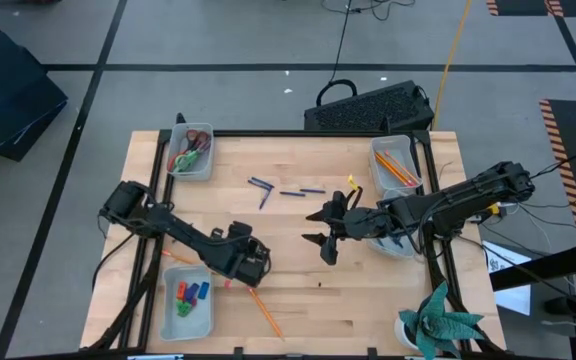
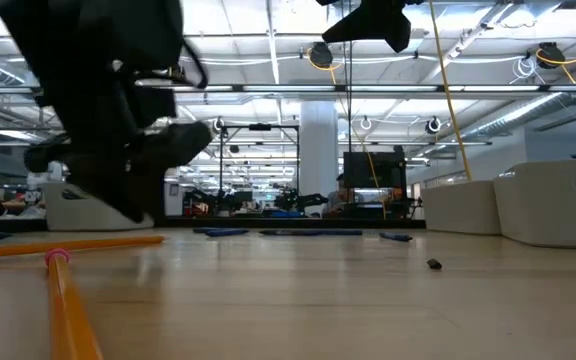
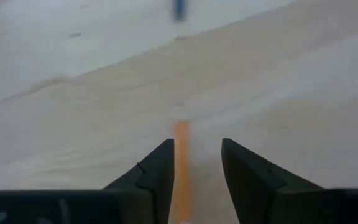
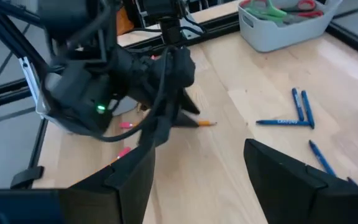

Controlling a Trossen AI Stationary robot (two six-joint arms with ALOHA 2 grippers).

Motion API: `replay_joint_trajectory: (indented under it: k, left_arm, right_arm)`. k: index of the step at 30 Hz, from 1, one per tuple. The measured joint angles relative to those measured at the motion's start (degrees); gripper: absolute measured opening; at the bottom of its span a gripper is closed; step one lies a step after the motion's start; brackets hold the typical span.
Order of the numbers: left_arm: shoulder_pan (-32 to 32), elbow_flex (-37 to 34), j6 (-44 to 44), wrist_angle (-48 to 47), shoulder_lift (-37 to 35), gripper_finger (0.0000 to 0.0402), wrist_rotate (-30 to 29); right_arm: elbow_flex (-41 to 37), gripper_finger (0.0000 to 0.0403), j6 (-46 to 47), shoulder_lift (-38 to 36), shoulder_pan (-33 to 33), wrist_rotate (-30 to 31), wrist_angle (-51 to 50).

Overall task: Sort crayons/erasers/pens/pencils in bins
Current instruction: Put the orange pencil into the top right gray bin

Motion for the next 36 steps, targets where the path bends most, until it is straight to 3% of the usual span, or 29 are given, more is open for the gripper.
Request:
replay_joint_trajectory:
  k: [4, 10, 15, 21, 25, 28, 36]
  left_arm:
    - [-0.8, -2.9, -3.6, 0.8, 0.0, 0.0120, 0.1]
    - [-1.4, -5.4, 2.6, 11.8, 0.0, 0.0108, -0.4]
    - [-1.1, -7.6, -3.6, 11.8, -0.3, 0.0108, -0.5]
    - [-1.7, -7.7, 2.7, 12.7, 1.6, 0.0105, -4.3]
    - [-0.7, -7.7, 8.2, 16.2, 4.5, 0.0063, -6.0]
    - [0.7, -7.6, 12.6, 18.8, 4.9, 0.0018, -4.8]
    - [5.4, -7.8, 15.2, 19.6, 0.9, 0.0017, -0.8]
  right_arm:
    - [0.0, 0.0238, 2.4, 0.0, 0.3, -1.6, -0.2]
    - [0.0, 0.0238, 4.0, 0.0, 0.4, -3.0, -0.3]
    - [0.0, 0.0238, 7.1, 0.0, 1.0, -3.0, -0.3]
    - [0.0, 0.0238, 6.6, 0.0, 3.3, -3.7, 0.2]
    - [0.0, 0.0238, 7.4, 0.0, 4.7, -7.1, -0.6]
    - [0.0, 0.0238, 10.6, 0.0, 5.8, -7.4, -1.6]
    - [0.0, 0.0228, 14.3, -0.1, 7.6, -10.5, -2.3]
